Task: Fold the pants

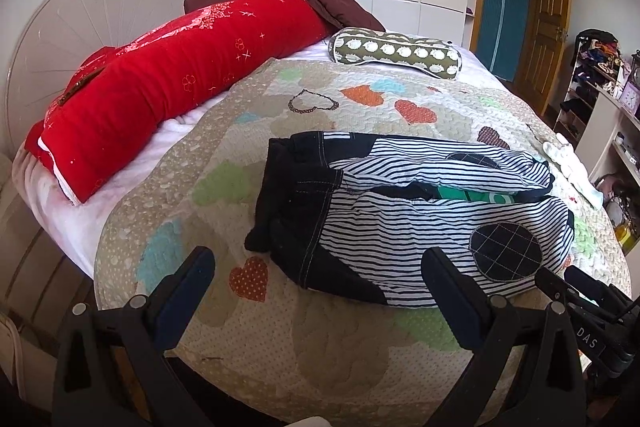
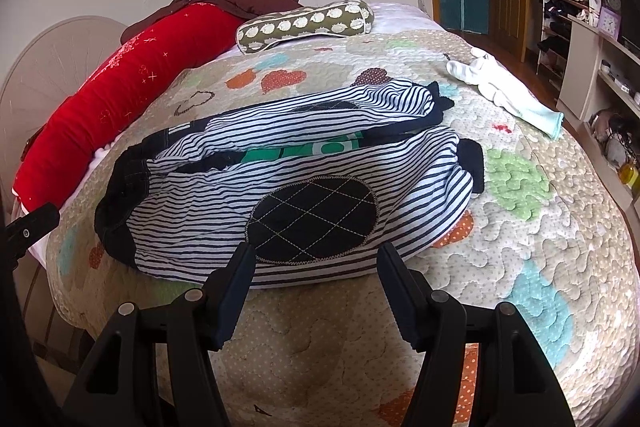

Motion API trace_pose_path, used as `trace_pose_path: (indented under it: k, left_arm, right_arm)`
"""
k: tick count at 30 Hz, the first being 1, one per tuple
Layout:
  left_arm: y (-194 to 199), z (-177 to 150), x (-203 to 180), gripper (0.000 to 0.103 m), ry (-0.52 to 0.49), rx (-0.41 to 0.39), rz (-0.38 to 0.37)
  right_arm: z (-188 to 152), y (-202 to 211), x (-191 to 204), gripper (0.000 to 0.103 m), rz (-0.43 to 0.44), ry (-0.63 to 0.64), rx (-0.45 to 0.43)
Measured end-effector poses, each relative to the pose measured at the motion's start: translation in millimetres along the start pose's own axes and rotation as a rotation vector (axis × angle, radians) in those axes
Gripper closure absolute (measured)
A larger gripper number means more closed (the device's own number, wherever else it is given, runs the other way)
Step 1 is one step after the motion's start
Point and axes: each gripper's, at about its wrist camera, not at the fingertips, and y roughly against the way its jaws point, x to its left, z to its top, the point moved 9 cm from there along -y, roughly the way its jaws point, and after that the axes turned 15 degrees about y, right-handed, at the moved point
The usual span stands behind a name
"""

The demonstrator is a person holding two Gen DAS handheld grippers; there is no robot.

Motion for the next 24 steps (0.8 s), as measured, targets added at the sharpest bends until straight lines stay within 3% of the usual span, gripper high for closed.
trace_pose_path:
  k: [14,24]
  left_arm:
    - [-25,-15,8,0.0,0.011,0.078,0.011]
    - [-85,-74,19,0.0,-0.09,0.222,0.11]
  right_arm:
    - [-6,-11,-2,0.035,0.003,-0.014,0.037]
    - [-13,-19,-3,0.035,0.0,-0.023,0.064]
